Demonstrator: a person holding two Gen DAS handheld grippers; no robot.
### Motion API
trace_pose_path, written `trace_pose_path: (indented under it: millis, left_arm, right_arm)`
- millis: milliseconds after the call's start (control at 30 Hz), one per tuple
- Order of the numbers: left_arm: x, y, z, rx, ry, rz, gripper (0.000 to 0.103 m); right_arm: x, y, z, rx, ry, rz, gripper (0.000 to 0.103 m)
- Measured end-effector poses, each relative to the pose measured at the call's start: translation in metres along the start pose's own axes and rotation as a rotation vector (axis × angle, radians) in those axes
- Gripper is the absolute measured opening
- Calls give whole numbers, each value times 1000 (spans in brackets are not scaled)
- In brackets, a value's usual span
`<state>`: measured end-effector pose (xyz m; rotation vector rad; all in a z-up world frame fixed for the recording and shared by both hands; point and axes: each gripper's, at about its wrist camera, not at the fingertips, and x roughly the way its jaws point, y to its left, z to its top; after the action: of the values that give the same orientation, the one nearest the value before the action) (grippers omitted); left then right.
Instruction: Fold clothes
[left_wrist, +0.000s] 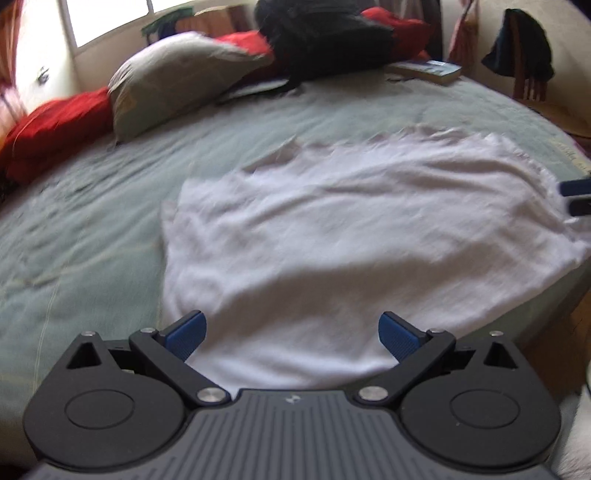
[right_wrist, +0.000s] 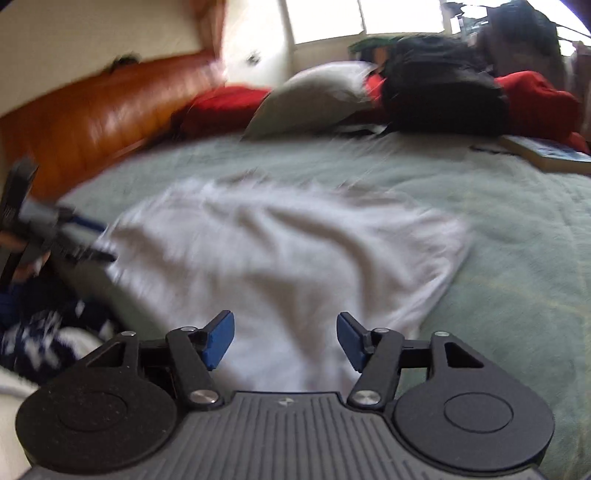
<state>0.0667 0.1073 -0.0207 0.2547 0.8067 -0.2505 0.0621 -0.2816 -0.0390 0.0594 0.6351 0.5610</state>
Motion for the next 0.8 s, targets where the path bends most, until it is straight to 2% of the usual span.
trace_pose_path:
  millis: [67,167,300,433,533,600,700,800]
  left_arm:
    - [0,-8,7,20,-19,-2,100]
    - [4,-11,12,28,-21,4,100]
    - [10,-6,18,-1,-7,-11,100]
    - [16,-5,33,-32,-26,-63,100]
    - [28,-2,45,-87,-32,-113,100]
    - [37,2,52,-124,-38,-148,100]
    - [56,11,56,-171,-18,-177,100]
    - [78,23,56,-212,19,-121,100]
  right_arm:
    - [7,-21,1,70,9,-37,67]
    - [8,-42,-13,121,61,-149,67]
    - [-12,-42,-10,110,-11,-145,67]
    - [3,-23,27,27,-50,-34,70]
    - [35,-8,55,-1,-41,96,77]
    - [63,1,66,-15,-8,141,78]
    - [103,6,70,-3,66,157,78]
    - [121,0,65,2,67,104,77]
